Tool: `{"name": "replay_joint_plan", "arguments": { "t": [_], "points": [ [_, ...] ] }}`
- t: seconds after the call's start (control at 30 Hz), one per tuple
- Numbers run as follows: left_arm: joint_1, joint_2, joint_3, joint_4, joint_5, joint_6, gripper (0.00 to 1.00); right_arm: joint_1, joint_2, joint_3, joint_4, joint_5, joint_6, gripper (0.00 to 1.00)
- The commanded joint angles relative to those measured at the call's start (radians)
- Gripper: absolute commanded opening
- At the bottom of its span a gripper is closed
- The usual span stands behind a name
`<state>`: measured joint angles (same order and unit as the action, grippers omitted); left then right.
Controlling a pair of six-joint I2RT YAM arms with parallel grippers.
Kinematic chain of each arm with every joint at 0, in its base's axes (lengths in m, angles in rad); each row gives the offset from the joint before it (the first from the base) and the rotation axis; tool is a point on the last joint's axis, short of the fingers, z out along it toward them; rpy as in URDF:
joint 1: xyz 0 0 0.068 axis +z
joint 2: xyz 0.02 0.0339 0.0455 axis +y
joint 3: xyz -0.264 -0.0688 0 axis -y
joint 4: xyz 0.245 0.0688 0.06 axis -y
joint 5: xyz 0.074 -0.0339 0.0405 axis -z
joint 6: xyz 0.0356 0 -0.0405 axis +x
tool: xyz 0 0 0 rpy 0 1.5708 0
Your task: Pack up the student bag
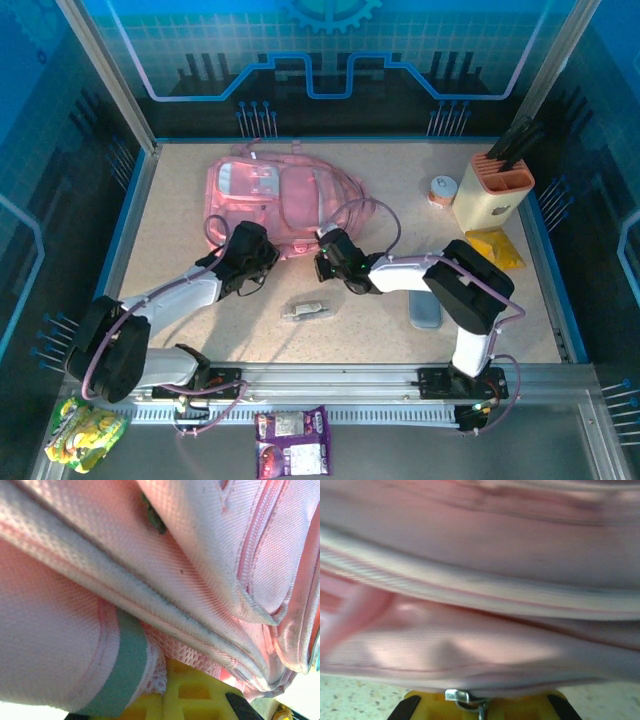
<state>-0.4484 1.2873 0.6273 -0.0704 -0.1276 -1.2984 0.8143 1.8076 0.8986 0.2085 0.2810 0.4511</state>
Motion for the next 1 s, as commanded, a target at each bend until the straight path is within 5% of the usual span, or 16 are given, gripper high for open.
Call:
{"name": "replay_joint_plan", "arguments": {
  "t": [0.0,0.2,0.37,0.5,0.77,0.97],
  "points": [
    [0.017,-0.06,-0.001,-0.005,-0.021,0.057,0.0,-0.057,-0.062,-0.048,-0.06,0.056,0.052,0.0],
    [0.084,-0.093,-0.012,-0.057,0.002,0.147,0.0,-0.12,-0.142,-0.094,-0.105,0.092,0.062,0.0],
    [0.169,-0.135,-0.022,-0.115,0.019,0.238,0.0,-0.268,-0.182,-0.112,-0.127,-0.046,0.098,0.0],
    [0.265,-0.117,-0.035,-0.092,0.045,0.28,0.0,-0.276,-0.232,-0.096,-0.215,-0.067,0.058,0.0],
    [0.346,0.04,0.082,-0.018,0.113,0.379,0.0,-0.101,-0.398,-0.19,-0.271,-0.09,0.066,0.0],
    [0.347,0.25,0.278,0.007,0.235,0.418,0.0,0.098,-0.314,-0.121,-0.268,-0.128,0.108,0.0]
  ]
}}
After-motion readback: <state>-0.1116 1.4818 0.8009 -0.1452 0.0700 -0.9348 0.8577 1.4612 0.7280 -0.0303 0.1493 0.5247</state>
